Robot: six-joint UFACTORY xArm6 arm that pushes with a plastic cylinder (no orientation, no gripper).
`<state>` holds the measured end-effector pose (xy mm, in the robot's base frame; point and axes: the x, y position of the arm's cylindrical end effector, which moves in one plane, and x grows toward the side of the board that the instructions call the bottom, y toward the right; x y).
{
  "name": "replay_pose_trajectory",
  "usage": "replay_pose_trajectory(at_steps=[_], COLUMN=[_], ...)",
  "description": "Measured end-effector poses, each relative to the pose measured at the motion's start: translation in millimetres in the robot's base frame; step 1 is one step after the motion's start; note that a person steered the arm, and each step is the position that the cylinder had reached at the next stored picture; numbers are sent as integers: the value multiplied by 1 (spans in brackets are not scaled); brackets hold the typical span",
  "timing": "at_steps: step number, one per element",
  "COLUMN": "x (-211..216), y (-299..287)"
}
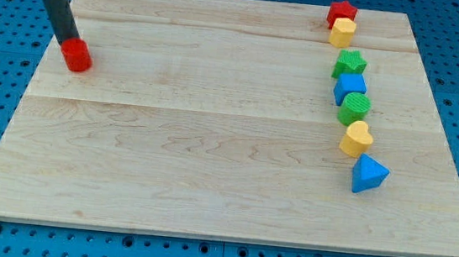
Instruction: Place the red circle at the bottom of blue triangle
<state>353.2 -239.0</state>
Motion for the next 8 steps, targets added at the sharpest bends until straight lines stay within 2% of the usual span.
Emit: replay_pose_trajectory(at_steps=[1,2,3,4,5,6,7,8], x=[32,48,64,87,106,119,138,153], y=[59,12,9,82,73,99,173,168])
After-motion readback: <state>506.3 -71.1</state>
